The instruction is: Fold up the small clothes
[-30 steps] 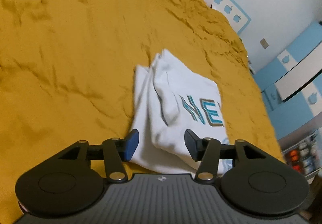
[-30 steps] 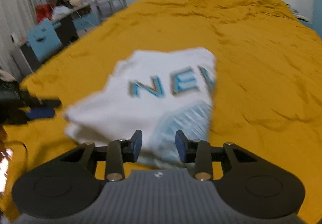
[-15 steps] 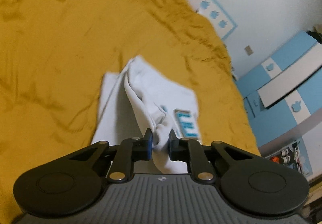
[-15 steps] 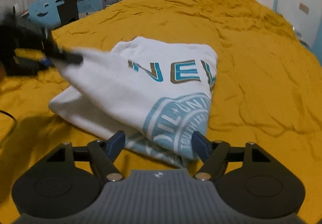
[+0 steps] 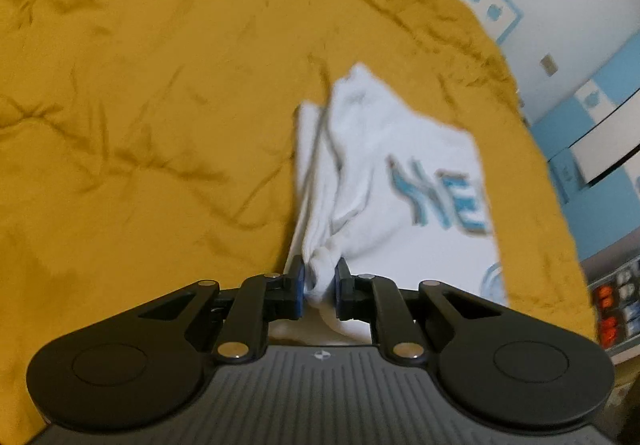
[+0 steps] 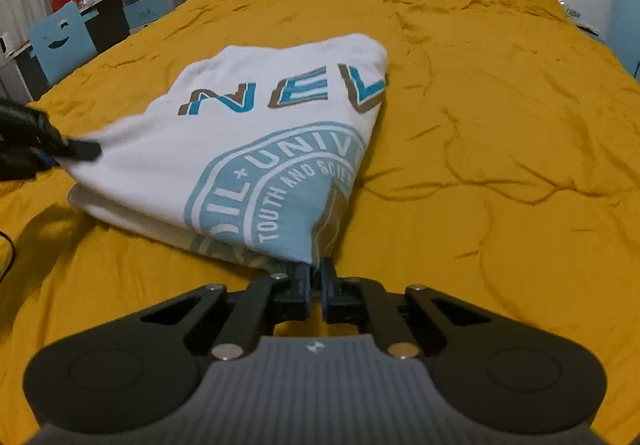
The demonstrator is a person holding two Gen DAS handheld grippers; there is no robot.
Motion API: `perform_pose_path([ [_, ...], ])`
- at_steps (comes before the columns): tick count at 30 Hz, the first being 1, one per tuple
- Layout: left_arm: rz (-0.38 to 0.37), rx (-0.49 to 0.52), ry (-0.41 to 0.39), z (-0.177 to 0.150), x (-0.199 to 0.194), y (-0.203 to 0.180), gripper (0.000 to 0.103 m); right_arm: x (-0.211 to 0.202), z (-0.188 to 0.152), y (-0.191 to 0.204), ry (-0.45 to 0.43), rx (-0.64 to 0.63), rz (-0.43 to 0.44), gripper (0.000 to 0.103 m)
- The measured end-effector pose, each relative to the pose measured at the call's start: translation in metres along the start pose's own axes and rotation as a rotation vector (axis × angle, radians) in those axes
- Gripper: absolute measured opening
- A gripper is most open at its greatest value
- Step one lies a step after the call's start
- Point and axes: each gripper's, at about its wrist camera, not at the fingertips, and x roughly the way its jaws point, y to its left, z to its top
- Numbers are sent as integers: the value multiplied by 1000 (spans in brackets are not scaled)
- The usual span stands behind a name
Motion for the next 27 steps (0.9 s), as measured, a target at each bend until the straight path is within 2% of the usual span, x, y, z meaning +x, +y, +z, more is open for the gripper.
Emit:
perform_pose_path([
  [7,83,124,-24,-15,-17,-21,15,-2,1,-4,-2,8,2,0],
  [10,108,123,18,-16,2,-15,15,2,-1,-2,13,0,-7,0],
  [13,118,133,20,-23,12,-11,16,7,-4,-2,28,-14,-15,0],
  [16,148,162,20,-23,10,-17,18,8,-6,-3,33,-32,-21,0],
  [22,194,159,43,-24,2,-15,20,-17,5,5,-22,-86,-18,0],
  [27,218,163,55,-27,5,-17,20,3,-6,-4,50,-65,-20,0],
])
